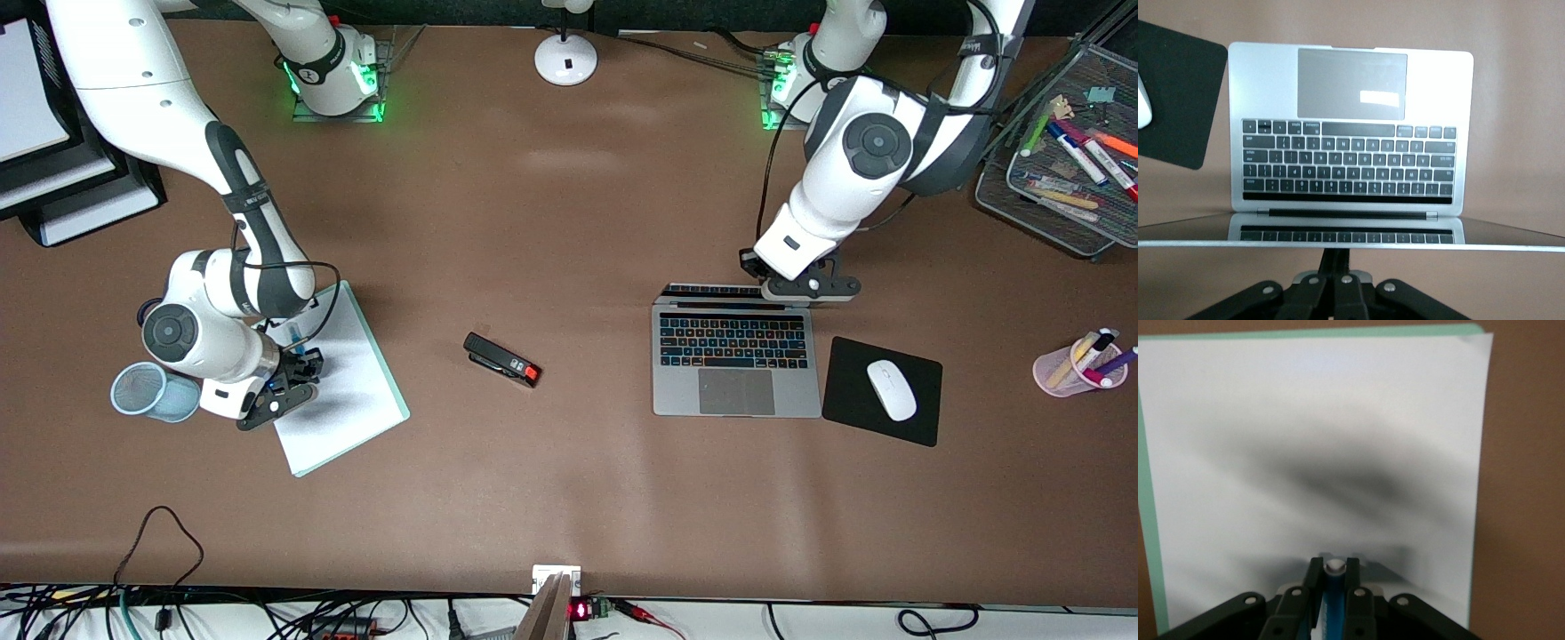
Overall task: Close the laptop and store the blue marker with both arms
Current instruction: 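Grasp the blue marker with the right gripper while the left gripper reaches the laptop lid, then carry the marker to the grey cup while the left gripper pushes the lid down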
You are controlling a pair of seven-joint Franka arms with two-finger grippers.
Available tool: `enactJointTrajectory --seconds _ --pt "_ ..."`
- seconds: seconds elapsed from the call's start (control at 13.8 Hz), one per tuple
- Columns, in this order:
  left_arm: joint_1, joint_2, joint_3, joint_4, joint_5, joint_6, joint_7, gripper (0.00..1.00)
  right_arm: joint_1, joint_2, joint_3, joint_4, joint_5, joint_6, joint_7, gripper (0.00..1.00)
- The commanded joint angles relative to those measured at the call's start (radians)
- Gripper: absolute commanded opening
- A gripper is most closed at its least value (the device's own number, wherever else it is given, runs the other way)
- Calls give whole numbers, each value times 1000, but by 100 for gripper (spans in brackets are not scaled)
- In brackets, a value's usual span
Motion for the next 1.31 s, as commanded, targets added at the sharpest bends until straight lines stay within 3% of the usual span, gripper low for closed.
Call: enactJointTrajectory --seconds 0.0,0.36,0.58,0.73,0.87,1.23 --pt "23 66 -7 50 28 37 -5 0 -9 -39 3 17 -6 -12 -20 0" --pt "26 172 16 132 78 100 2 0 -72 -105 6 110 34 -161 -205 0" --pt "25 238 16 198 121 103 -1 0 -136 -124 3 254 199 -383 -392 0" --pt "25 275 18 229 124 106 -2 0 -172 -124 1 335 231 -493 -480 0" --pt "25 338 19 267 149 129 -4 0 -208 -122 3 377 244 -518 -607 0" --pt "8 508 34 436 222 132 -7 0 -313 -98 1 391 431 -505 -1006 0"
